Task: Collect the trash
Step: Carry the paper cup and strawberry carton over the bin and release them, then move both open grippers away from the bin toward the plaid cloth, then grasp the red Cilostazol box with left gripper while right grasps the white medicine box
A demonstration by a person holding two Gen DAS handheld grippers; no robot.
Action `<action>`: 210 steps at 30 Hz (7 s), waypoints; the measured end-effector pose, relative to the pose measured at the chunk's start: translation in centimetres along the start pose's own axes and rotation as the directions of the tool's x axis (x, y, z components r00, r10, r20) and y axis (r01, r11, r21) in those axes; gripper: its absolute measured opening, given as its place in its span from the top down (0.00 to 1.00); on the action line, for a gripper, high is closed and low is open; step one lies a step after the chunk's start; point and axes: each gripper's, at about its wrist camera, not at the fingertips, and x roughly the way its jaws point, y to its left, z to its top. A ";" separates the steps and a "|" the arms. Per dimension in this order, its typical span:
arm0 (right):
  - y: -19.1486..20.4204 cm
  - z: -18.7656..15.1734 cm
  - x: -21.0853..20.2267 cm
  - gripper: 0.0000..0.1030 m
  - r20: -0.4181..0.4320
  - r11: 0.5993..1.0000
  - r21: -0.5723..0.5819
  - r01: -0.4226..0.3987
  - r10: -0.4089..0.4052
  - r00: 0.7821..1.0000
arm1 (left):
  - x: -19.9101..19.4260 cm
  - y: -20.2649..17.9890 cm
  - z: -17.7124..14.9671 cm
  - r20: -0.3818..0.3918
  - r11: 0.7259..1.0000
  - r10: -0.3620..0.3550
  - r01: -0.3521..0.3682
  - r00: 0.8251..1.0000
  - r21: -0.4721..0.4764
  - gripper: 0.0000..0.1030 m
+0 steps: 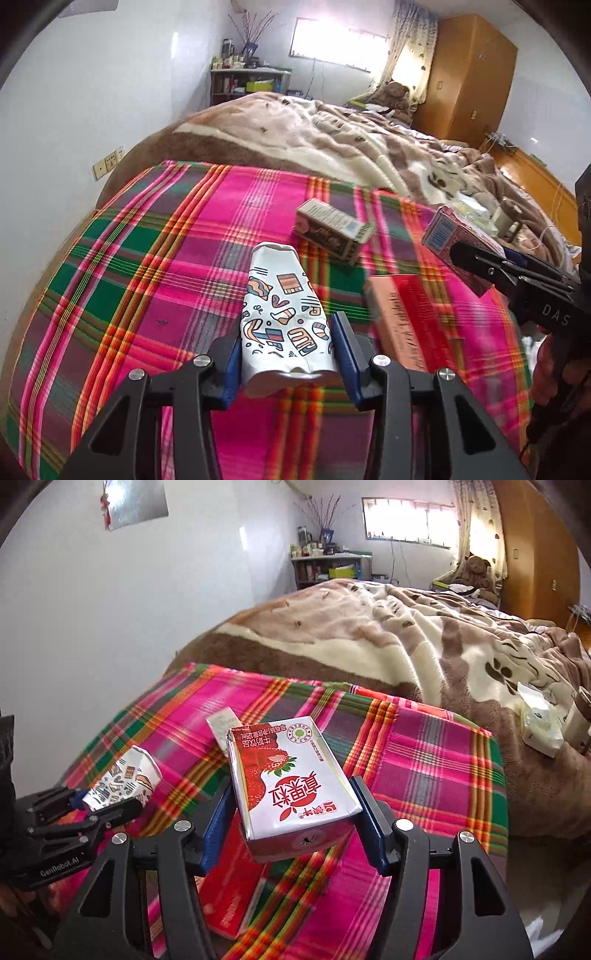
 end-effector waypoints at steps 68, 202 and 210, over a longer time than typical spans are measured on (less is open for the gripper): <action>-14.0 -17.5 -24.6 0.39 -0.011 0.785 0.411 0.462 -0.503 0.864 | -13.8 -33.0 -12.5 -0.063 0.760 -0.490 0.461 0.870 0.459 0.57; 3.5 2.9 8.6 0.29 -0.088 0.999 -0.021 -0.040 0.038 0.995 | 2.0 3.3 -1.7 -0.068 0.987 0.154 -0.157 0.986 -0.029 0.34; 5.4 2.9 10.9 0.29 -0.116 0.994 -0.102 -0.030 0.018 0.993 | 3.7 5.4 0.0 -0.052 0.985 0.160 -0.163 0.986 -0.059 0.34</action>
